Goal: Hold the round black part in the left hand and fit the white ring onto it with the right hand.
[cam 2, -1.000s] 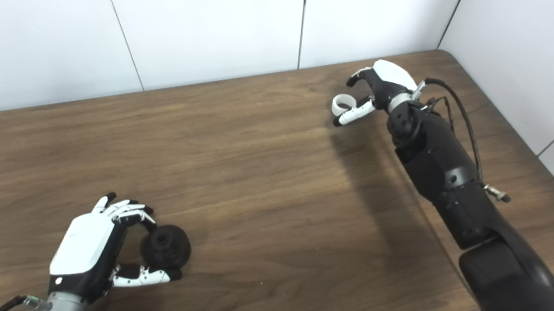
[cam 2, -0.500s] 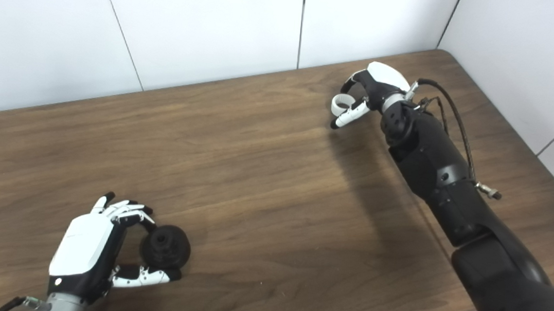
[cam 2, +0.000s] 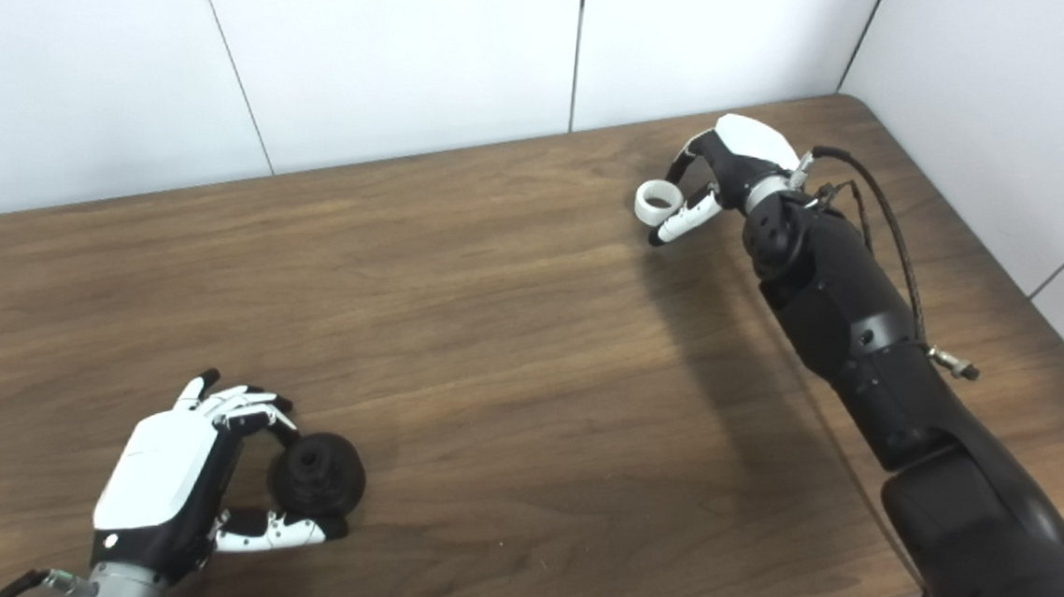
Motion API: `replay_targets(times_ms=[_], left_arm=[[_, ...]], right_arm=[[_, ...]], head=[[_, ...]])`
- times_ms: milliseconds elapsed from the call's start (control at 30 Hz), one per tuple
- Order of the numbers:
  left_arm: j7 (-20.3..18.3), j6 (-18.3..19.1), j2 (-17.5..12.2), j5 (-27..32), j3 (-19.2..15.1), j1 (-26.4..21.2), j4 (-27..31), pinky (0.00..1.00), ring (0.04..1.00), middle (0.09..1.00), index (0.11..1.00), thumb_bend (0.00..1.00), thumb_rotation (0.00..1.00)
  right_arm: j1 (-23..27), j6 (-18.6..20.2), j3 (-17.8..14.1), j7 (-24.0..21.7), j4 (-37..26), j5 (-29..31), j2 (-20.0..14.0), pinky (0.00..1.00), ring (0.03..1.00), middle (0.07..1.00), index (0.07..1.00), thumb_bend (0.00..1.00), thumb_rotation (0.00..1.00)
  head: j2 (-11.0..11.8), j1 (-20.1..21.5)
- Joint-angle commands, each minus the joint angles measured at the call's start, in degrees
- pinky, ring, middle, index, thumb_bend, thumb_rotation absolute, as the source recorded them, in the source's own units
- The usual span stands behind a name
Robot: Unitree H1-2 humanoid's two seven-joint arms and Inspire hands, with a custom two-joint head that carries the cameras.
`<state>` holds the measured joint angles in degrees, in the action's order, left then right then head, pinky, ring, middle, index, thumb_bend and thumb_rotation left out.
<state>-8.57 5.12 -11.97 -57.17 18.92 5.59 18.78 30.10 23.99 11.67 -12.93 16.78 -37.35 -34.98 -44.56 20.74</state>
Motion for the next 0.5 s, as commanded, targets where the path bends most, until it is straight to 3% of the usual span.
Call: replay_targets(times_ms=[0, 467], left_arm=[[-1.7, 0.6, -0.6, -0.5, 0.3, 0.9, 0.1, 0.99, 0.847, 0.753, 0.481, 0.52, 0.05], [-2.5, 1.1, -0.6, -0.8, 0.4, 0.9, 0.6, 0.99, 0.845, 0.750, 0.482, 0.52, 0.05]], right_arm=[[2.7, -1.4, -0.3, 1.6, -0.9, -0.9, -1.7, 1.00, 0.950, 0.882, 0.619, 0.78, 0.24], [2.6, -1.4, 0.0, 1.7, -1.3, -1.2, -1.3, 1.00, 0.939, 0.873, 0.613, 0.78, 0.23]], head=[[-0.1, 0.0], [-0.2, 0.0]])
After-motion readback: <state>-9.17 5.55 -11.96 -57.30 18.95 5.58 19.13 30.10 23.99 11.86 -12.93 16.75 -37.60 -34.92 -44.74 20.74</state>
